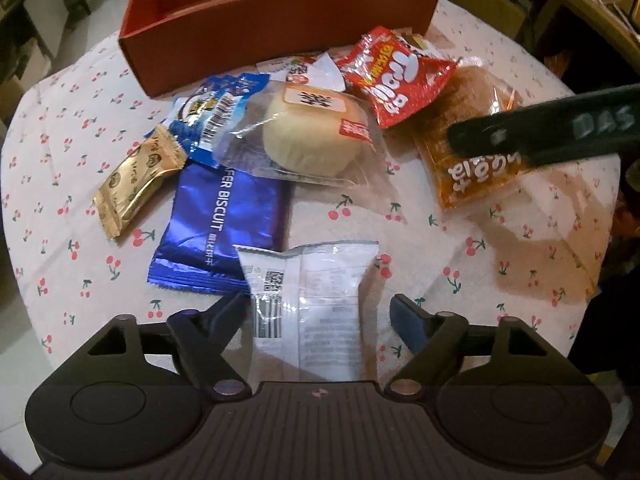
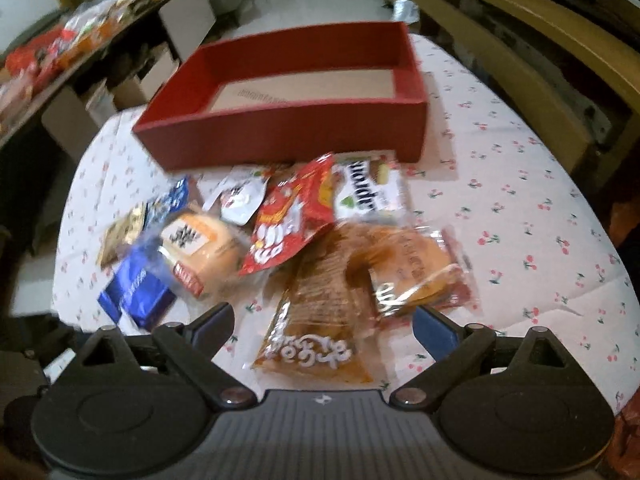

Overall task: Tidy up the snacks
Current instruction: 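Reach the left tool to the white pastry while the right tool reaches the orange bread bag, then close the left tool on the white pastry while the right tool grips the orange bread bag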

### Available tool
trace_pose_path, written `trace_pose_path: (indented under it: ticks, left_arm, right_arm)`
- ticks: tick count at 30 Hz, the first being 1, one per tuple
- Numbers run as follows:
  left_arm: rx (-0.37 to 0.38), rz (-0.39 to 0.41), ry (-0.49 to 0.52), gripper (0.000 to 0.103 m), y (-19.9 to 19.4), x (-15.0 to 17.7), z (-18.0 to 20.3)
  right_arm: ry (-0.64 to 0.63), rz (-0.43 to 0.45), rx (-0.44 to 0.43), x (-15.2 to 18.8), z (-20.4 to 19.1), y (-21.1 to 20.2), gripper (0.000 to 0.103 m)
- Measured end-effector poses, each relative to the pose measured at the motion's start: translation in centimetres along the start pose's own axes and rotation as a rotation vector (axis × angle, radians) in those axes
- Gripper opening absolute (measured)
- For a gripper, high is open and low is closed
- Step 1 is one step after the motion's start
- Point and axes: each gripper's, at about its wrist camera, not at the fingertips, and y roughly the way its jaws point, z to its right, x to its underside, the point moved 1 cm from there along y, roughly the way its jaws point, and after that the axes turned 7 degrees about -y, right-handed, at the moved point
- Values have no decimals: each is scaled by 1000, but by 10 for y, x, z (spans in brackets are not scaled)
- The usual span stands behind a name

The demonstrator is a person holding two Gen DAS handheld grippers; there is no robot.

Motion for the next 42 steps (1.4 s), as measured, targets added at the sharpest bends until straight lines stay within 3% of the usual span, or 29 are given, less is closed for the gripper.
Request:
trace_pose_path:
  ticks: [6,9,11,17,25,31,34,36,39,42]
  left_arm:
    - [-5,-10,6,90,6,-4,6]
    - [0,-11,8,89,5,-3,5]
    - [5,-9,4,87,4,-2,4]
    - [11,7,-23,74,-3,1,2]
    - [0,27,-45,69,-8,11,6]
    - [-35,18,-20,86,-3,13,11]
    - [-41,19,-19,90,-1,13,11]
    - [-33,23,-27,85,-2,13,9]
    - [-22,44,-57,59,-10,14,7]
    - [20,45,-120,54,-15,15,1]
  right_arm:
    - [-156,-63,102,-5,-28,34,98]
    - [-151,-73,120,-1,-18,36,81]
    - [-134,-57,115,2,-9,28,64]
    - [-35,-65,24,26,15,7,42]
    - [5,-64,-5,45,21,-7,37]
    - [10,-54,-5,43,22,-3,40]
    - [13,-44,4,41,25,-1,40]
    - [14,-45,7,41,25,-2,34]
    - [5,-42,-15,42,22,-7,30]
    - [0,-11,-31,43,19,-17,29]
